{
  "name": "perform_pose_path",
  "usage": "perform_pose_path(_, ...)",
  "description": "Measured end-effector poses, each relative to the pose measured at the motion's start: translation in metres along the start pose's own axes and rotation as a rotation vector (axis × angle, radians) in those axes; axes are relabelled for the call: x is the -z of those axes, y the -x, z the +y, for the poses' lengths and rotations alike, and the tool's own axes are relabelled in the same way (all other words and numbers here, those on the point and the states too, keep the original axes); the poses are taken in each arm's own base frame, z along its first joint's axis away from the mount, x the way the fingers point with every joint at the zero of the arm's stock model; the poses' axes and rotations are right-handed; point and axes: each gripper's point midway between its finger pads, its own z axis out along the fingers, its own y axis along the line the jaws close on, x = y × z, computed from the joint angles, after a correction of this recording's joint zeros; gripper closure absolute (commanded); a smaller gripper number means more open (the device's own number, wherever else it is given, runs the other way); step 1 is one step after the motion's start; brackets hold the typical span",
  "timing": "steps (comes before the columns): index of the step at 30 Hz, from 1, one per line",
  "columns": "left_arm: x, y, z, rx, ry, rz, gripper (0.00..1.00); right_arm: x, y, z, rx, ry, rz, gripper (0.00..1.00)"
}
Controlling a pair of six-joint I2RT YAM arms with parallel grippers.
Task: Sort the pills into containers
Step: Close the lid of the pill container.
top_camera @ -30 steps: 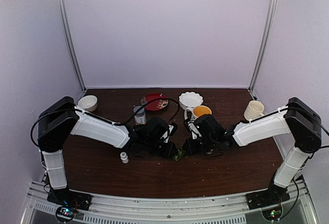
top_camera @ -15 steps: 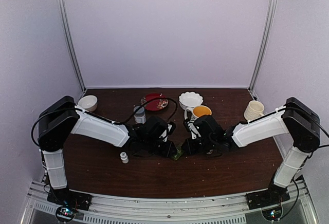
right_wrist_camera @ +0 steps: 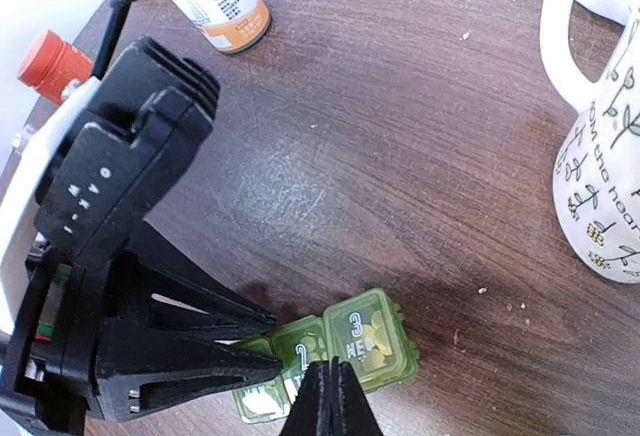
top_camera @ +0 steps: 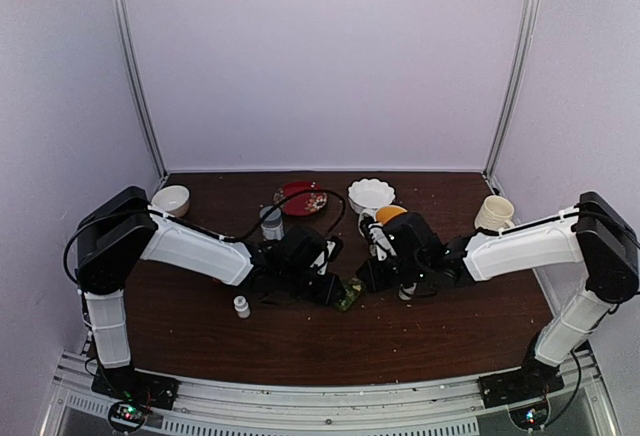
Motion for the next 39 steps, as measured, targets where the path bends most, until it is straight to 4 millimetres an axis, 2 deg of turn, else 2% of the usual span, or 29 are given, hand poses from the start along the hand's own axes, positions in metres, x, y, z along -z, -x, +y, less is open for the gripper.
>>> perform_pose_path(4,0.0,0.0,0.0,0.0,-0.001,0.0,0.78,-0.005,-0.003,-0.002,0.003,-0.01,0.015,1.0)
perform_pose_path(9,0.0,0.0,0.0,0.0,-0.001,0.0,0.79,-0.023,-0.026,-0.014,-0.002,-0.043,0.079,1.0)
perform_pose_path(16,0.0,0.0,0.0,0.0,-0.002,0.0,0.79,-0.029,-0.022,-0.01,-0.023,-0.018,0.053,1.0)
perform_pose_path(28,-0.002,0.001,-0.001,0.0,-0.003,-0.001,0.79,-0.016,-0.025,-0.015,-0.014,-0.053,0.081,1.0)
perform_pose_path(33,-0.002,0.001,-0.001,0.0,-0.006,-0.001,0.8,-0.02,-0.03,-0.017,-0.015,-0.061,0.094,1.0)
perform_pose_path(39,-0.002,0.002,-0.001,0.001,-0.006,-0.001,0.8,-0.021,-0.027,-0.016,-0.012,-0.055,0.082,1.0)
